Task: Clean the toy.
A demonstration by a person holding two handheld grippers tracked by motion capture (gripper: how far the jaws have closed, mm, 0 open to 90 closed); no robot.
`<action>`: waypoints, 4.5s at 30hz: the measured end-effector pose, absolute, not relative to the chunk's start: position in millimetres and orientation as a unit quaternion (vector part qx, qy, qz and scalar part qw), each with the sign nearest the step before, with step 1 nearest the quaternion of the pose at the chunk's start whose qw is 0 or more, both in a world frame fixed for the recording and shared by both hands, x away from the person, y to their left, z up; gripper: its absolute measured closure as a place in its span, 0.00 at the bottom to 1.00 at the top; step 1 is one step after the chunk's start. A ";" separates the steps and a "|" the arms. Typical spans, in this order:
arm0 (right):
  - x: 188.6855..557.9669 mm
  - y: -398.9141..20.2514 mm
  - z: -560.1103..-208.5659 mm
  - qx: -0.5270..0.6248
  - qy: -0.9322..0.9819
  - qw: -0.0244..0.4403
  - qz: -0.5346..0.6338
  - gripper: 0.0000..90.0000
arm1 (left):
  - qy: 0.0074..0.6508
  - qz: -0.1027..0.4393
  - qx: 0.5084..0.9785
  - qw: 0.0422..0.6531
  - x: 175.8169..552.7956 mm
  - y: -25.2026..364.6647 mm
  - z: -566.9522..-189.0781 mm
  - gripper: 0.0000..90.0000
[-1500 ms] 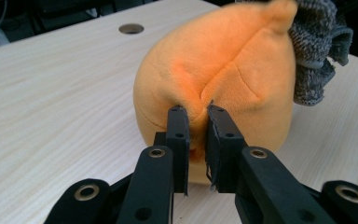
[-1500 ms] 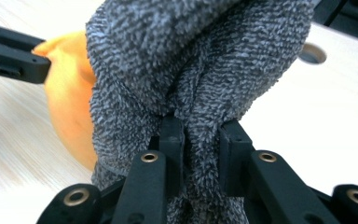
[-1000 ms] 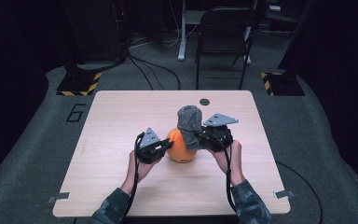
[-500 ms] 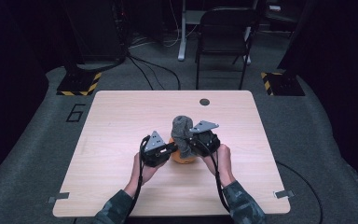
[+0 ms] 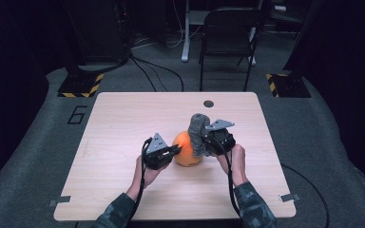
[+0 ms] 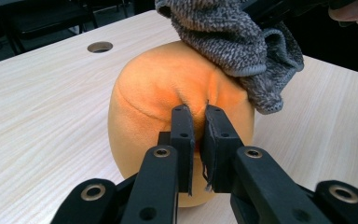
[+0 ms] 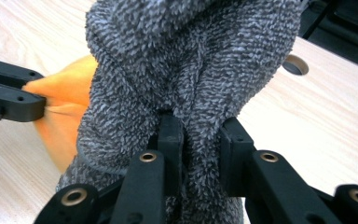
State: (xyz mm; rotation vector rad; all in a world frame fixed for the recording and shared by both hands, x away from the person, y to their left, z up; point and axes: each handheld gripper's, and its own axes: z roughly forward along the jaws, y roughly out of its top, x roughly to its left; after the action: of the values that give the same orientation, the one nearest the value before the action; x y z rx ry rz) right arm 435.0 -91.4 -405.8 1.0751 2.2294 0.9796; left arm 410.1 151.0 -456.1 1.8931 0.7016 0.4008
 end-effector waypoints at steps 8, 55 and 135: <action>448.3 -114.0 -419.1 0.429 0.806 0.245 0.325 0.82 | 0.307 0.163 0.782 0.518 413.8 157.1 -458.1 0.94; 447.9 -120.4 -412.2 0.435 0.804 0.232 0.332 0.81 | 0.311 0.162 0.780 0.518 414.3 156.1 -461.0 0.95; 450.5 -213.4 -461.4 0.544 0.743 0.241 0.307 0.77 | 0.447 0.170 0.733 0.483 466.6 196.9 -470.3 0.92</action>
State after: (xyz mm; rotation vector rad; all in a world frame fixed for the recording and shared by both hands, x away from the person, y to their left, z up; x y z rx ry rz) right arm 450.5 -213.4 -461.4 1.4867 2.0326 0.8397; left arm 466.6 196.9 -470.3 1.7858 1.0887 0.4152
